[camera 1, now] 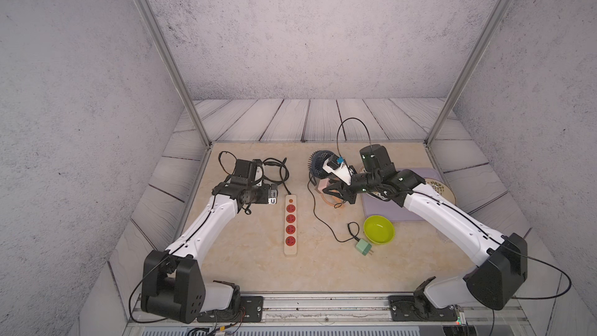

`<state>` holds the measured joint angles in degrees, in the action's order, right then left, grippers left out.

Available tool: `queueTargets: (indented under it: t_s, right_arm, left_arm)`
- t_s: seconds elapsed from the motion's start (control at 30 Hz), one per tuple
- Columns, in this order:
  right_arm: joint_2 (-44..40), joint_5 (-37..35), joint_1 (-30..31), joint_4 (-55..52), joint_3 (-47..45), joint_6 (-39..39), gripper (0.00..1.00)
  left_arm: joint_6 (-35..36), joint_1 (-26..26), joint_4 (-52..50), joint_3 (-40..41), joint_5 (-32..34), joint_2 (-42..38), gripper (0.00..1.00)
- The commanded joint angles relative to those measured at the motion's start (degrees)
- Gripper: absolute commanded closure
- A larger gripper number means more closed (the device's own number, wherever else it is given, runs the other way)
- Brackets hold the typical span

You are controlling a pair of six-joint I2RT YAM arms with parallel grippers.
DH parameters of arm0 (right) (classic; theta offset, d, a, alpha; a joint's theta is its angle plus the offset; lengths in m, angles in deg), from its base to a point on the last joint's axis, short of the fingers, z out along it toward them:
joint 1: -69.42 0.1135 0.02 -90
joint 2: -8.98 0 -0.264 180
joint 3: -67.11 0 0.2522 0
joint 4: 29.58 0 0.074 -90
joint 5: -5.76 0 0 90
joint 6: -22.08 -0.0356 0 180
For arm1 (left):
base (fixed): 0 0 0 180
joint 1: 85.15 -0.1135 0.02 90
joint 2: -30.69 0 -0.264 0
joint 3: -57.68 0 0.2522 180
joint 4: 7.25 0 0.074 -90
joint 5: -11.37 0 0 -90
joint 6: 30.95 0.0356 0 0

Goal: Plug the desk fan into the power strip
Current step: Move the socket to the center of the board, then insert the plug into the socket.

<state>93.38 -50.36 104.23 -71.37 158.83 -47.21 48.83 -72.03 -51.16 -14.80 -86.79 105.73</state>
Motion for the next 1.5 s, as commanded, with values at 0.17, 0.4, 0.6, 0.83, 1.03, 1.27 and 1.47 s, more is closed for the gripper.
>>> queueTargets:
  t_s: [0.17, 0.4, 0.6, 0.83, 1.03, 1.27, 1.47]
  right_arm:
    - [12.3, 2.9, 0.7, -8.2, 12.7, 9.1, 1.0]
    - [23.9, 1.3, 3.6, -17.1, 24.9, 14.0, 1.0]
    - [31.8, -4.0, 7.3, -21.5, 32.3, 15.0, 1.0]
    - [40.5, -10.5, 10.5, -25.4, 41.2, 15.1, 1.0]
    - [45.7, -12.5, 12.2, -27.3, 46.7, 14.4, 1.0]
    - [49.7, -17.0, 13.4, -30.2, 50.5, 13.7, 1.0]
    - [50.0, -19.2, 13.6, -30.0, 48.7, 13.6, 1.0]
  left_arm:
    - [4.7, -7.4, 1.3, -0.7, 0.2, -3.3, 0.0]
    - [4.7, -11.2, 0.1, -1.6, 0.5, -4.7, 0.01]
    - [5.6, -12.6, 0.5, -1.0, 4.0, -6.0, 0.01]
    - [6.4, -12.9, 0.4, -1.8, 5.9, -6.6, 0.0]
    - [7.2, -12.9, 0.0, -2.4, 6.7, -7.0, 0.0]
    - [7.3, -12.9, -0.6, -3.3, 6.1, -6.8, 0.01]
    - [7.1, -12.9, -0.5, -3.1, 4.6, -6.6, 0.01]
